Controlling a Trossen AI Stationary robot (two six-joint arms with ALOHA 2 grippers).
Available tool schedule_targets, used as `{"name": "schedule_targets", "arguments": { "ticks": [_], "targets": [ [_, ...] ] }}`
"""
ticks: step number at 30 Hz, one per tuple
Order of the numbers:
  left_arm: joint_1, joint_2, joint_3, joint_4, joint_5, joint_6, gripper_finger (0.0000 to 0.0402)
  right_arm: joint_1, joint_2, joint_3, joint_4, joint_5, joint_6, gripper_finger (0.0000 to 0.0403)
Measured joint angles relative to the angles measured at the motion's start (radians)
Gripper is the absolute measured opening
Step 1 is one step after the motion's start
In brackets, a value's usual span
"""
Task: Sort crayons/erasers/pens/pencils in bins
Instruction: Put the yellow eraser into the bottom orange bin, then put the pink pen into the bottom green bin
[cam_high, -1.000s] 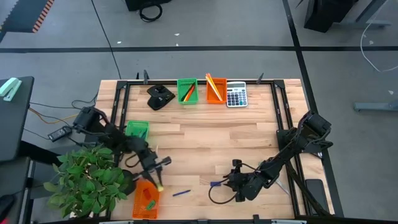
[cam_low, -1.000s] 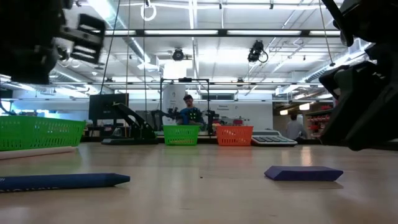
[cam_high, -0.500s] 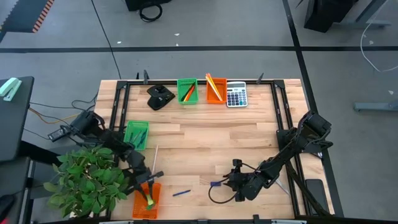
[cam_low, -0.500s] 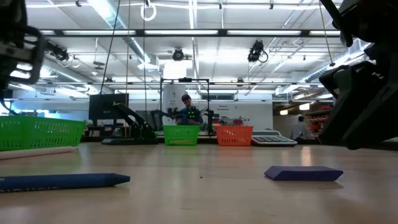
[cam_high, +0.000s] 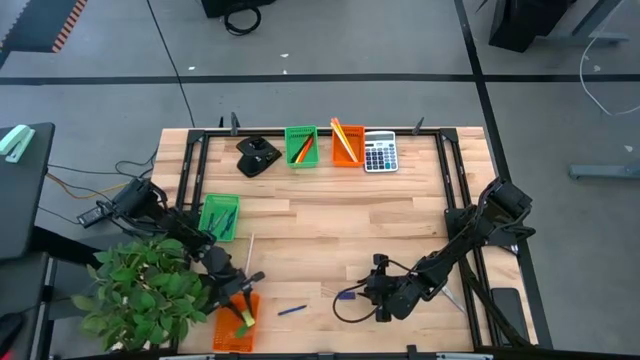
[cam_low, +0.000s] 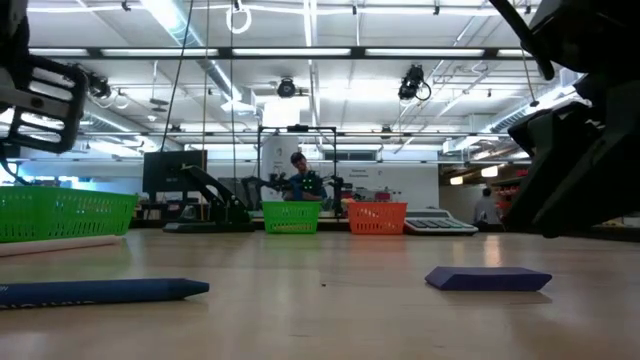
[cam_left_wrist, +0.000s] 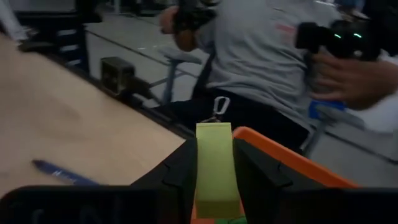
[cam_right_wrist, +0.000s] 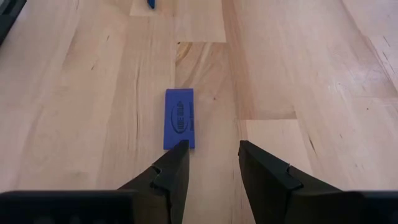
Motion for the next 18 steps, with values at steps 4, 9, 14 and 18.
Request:
{"name": "schedule_targets", "arguments": {
  "ticks": [4, 9, 14, 18],
  "targets": [
    [0.000, 0.000, 0.000, -0.002, -0.059, -0.044, 0.0123, 0.000, 0.000, 0.000, 0.000, -0.003, 0.005, 0.0145],
    [0.000, 0.000, 0.000, -0.002, -0.062, -0.053, 0.0147, 0.000, 0.000, 0.000, 0.001, -0.003, 0.016, 0.0145],
    [0.000, 0.000, 0.000, 0.001, -0.062, -0.053, 0.0170, 0.000, 0.000, 0.000, 0.001, -0.003, 0.026, 0.0145],
    [0.012, -0.001, 0.001, 0.030, -0.062, -0.066, 0.0180, 0.000, 0.000, 0.000, 0.001, -0.003, 0.026, 0.0145]
  ]
}}
